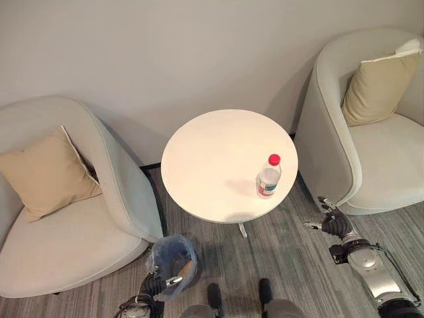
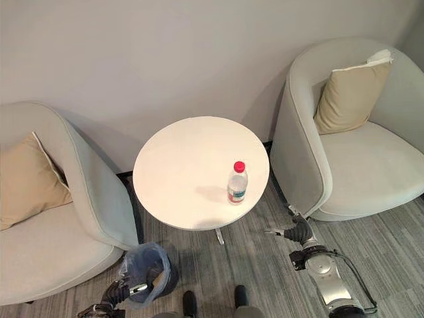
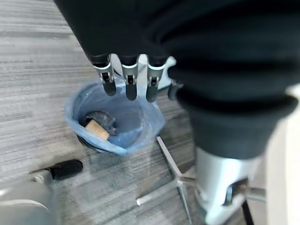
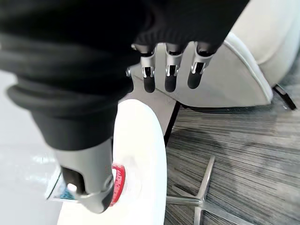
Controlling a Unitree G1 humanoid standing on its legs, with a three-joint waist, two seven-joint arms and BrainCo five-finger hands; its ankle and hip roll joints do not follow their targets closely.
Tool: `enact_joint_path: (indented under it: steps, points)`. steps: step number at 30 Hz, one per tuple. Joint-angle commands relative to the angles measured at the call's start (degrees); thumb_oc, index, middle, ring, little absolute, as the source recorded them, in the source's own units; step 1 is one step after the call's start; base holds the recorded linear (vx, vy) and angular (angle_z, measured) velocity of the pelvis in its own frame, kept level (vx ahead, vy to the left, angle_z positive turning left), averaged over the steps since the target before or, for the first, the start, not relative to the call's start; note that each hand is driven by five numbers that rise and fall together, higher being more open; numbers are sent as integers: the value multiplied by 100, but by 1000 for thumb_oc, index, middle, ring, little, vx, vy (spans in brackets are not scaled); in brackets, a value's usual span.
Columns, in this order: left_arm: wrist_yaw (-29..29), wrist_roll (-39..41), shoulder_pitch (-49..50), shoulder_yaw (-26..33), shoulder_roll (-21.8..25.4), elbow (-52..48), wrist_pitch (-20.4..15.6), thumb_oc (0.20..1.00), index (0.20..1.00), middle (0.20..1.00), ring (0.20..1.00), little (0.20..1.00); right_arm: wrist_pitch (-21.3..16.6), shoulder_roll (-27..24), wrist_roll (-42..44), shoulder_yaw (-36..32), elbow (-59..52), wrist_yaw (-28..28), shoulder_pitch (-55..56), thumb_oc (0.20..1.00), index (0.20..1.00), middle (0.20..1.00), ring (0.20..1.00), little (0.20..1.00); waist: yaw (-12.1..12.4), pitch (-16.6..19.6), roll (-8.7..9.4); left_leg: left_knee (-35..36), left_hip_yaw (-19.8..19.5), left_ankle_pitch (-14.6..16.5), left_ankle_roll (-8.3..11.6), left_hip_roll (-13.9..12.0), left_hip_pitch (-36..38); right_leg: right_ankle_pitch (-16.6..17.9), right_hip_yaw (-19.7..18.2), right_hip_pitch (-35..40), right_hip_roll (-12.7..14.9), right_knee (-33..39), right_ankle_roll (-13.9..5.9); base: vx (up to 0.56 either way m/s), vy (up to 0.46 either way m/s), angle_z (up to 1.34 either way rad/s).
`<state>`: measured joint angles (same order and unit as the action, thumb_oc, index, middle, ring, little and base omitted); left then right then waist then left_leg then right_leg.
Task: Gather garbage on tea table into small bin, then transfer packed bag to large trash can.
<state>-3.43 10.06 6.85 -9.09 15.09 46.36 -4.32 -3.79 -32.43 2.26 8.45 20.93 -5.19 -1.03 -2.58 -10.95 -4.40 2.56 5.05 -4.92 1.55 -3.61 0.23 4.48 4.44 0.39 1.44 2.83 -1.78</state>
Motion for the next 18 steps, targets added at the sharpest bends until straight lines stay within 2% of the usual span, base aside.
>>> enact_joint_path:
  steps: [1,5,9,18]
  points:
    - [17,-126,-188,-125,222,68,-122,1000,1000,1000,1000,1000,-291,16,-135,227,-200,-12,-320,1000,1000,1000,1000,1000,107,134,308,-308,-41,767,212,104,199,-826,73,82,311,-258,-348,117,-31,18]
    - [37,-126,-73,-178,270,110,-109,1000,1000,1000,1000,1000,-294,159,20,424,98,-161,-805,1000,1000,1000,1000,1000,271,178,284,-57,-161,685,219,108,318,-842,211,246,298,-96,-339,72,0,10]
    - [34,-105,-14,-182,292,115,-106,1000,1000,1000,1000,1000,-286,227,107,449,236,-242,-982,1000,1000,1000,1000,1000,326,183,265,19,-221,659,222,127,327,-841,269,270,302,-51,-343,35,16,16]
    - [25,60,33,-278,395,53,-97,1000,1000,1000,1000,1000,-192,295,438,548,793,-530,-1698,1000,1000,1000,1000,1000,569,26,176,84,-470,521,222,196,28,-817,475,58,344,-46,-347,-12,23,18]
